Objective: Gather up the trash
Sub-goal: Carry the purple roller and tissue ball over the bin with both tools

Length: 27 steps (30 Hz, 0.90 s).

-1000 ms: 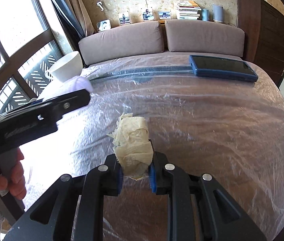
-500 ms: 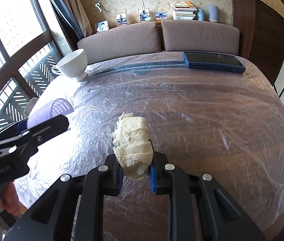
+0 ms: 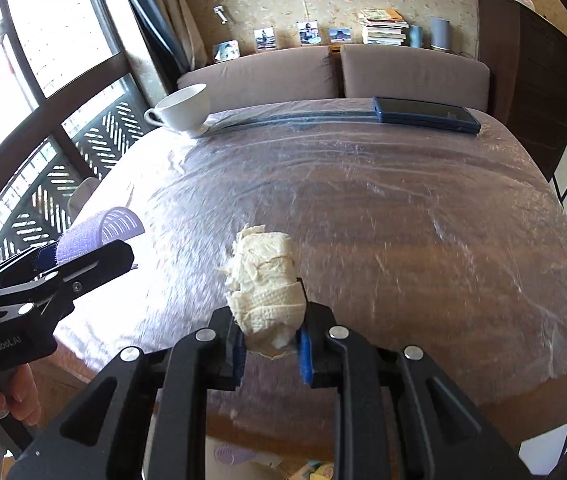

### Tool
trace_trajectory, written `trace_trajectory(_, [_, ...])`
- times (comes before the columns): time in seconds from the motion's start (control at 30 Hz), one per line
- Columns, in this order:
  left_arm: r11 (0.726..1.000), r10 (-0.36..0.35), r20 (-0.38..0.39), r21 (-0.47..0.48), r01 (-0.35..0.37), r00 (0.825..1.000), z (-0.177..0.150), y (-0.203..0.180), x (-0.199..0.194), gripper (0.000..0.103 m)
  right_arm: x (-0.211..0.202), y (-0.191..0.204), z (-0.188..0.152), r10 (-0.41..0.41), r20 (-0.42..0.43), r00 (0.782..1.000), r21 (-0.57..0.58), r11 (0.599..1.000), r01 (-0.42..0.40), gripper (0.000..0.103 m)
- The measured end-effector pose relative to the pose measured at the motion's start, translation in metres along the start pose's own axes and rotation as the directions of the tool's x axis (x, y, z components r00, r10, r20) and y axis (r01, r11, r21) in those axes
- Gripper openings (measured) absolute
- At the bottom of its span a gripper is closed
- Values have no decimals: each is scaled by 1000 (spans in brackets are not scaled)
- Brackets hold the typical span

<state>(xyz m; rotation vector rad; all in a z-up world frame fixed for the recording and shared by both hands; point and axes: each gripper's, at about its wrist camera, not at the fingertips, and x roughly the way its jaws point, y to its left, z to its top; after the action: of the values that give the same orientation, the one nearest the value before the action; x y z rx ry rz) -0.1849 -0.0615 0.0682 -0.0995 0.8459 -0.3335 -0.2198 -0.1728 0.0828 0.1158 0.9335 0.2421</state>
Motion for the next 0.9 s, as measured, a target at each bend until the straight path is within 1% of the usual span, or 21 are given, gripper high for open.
trace_trajectory(0.13, [999, 32, 2, -34, -32, 999, -29, -15, -20, 80, -20, -1, -23, 30, -4, 1000, -27, 999, -30, 21])
trace_trajectory(0.3, [996, 69, -6, -49, -69, 998, -68, -39, -43, 80, -52, -9, -61, 58, 0, 998, -44, 997, -58, 21])
trace_trajectory(0.47, [994, 90, -27, -60, -92, 996, -98, -57, -57, 80, -76, -20, -99, 70, -23, 997, -49, 996, -71, 21])
trace_trajectory(0.7, [994, 96, -64, -48, -99, 993, -122, -68, -63, 80, -91, -28, -136, 70, -67, 995, -43, 996, -73, 21])
trace_trajectory(0.9, [995, 94, -98, -31, -98, 991, -134, -70, -58, 80, -85, -30, -151, 53, -102, 993, -21, 998, -56, 21])
